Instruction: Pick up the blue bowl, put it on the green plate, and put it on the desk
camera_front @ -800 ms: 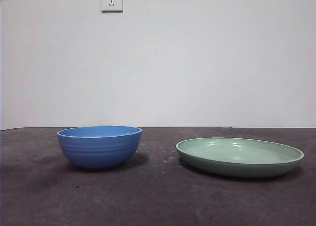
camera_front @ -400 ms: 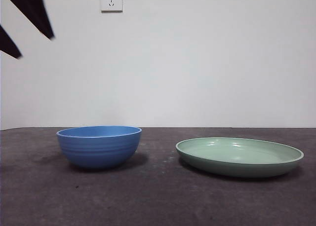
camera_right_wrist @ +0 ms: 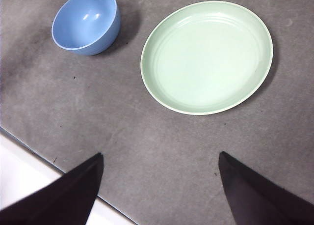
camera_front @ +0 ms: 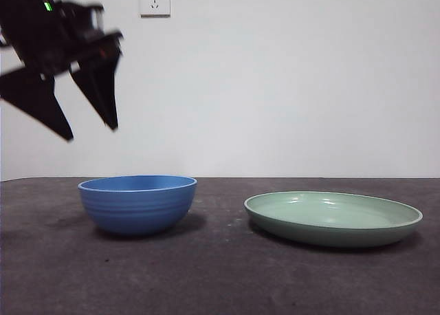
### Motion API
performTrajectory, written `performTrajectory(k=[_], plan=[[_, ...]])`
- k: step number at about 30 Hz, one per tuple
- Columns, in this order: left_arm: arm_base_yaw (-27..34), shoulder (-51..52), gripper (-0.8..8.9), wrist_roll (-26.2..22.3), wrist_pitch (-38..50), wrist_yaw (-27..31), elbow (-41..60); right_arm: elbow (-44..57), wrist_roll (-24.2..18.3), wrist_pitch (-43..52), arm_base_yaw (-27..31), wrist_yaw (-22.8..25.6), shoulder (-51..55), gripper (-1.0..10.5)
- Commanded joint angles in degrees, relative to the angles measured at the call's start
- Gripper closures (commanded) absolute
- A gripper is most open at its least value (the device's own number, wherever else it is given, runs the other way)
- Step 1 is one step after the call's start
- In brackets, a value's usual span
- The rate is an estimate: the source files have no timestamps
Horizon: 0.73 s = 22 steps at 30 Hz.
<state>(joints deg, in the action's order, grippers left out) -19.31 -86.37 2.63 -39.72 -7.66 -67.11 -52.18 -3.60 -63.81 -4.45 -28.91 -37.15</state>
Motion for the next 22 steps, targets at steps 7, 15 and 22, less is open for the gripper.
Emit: performTrajectory(k=[7, 15, 22], plan=[[-1.03, -8.70, 4.39, 0.09, 3.48, 1.90, -1.11, -0.79, 0.59, 0.76, -0.09, 0.26, -0.22, 5.7], [-1.36, -12.57, 4.94, 0.17, 3.76, 1.97, -1.11, -0.79, 0.57, 0.76, -0.09, 0.44, -0.22, 5.7], [-1.33, -12.92, 6.87, 0.66, 3.74, 2.16, -1.11, -0.79, 0.59, 0.76, -0.09, 0.44, -0.22, 5.7]])
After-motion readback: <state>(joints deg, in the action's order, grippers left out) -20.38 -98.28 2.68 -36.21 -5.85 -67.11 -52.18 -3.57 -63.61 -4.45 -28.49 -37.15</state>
